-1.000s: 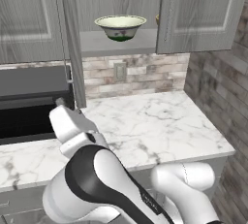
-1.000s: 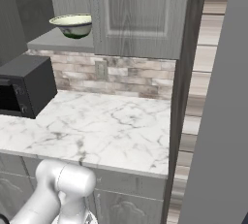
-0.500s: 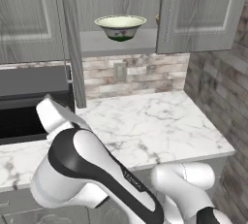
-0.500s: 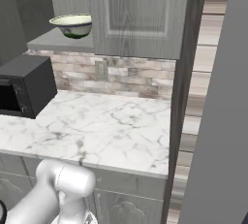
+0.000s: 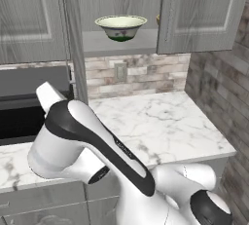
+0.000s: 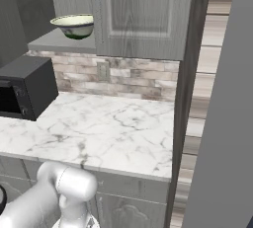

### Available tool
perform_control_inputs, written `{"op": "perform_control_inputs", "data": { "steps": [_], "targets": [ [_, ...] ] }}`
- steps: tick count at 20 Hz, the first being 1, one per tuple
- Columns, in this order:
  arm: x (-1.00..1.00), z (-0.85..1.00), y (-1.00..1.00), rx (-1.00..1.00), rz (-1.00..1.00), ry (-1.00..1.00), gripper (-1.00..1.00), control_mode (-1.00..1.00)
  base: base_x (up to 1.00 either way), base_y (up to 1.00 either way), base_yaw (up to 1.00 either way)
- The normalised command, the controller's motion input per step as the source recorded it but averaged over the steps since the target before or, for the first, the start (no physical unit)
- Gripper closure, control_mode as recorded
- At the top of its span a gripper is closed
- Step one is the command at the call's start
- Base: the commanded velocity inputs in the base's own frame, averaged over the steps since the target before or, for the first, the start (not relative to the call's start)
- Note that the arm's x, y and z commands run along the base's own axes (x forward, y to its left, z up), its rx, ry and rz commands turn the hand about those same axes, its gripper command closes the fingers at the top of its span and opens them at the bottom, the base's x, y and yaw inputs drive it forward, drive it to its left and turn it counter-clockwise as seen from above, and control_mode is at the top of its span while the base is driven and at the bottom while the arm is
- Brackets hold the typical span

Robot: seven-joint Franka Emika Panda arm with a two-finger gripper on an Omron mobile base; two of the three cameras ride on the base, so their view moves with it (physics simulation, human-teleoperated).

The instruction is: Open the cabinet. Pick the bowls from the counter and place them in the cabinet. Then close the cabinet.

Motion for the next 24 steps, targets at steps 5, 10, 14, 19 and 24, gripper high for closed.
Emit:
{"op": "perform_control_inputs", "data": {
  "steps": [5,10,14,19,24],
  "targets": [
    [0.1,-0.49,0.01,0.41,-0.21,0.04,-1.0,-1.0,0.0,0.0,0.0],
    [0.0,-0.44,0.01,0.36,-0.24,0.0,-1.0,-1.0,0.0,0.0,0.0],
    [0.0,-0.23,-0.08,0.32,-0.26,0.0,-1.0,-1.0,0.0,0.0,0.0],
    [0.32,0.03,-0.16,0.21,-0.24,0.02,-1.0,-1.0,0.0,0.0,0.0],
    [0.73,0.17,-0.54,0.29,-0.17,0.17,-1.0,-1.0,0.0,0.0,0.0]
  ]
}}
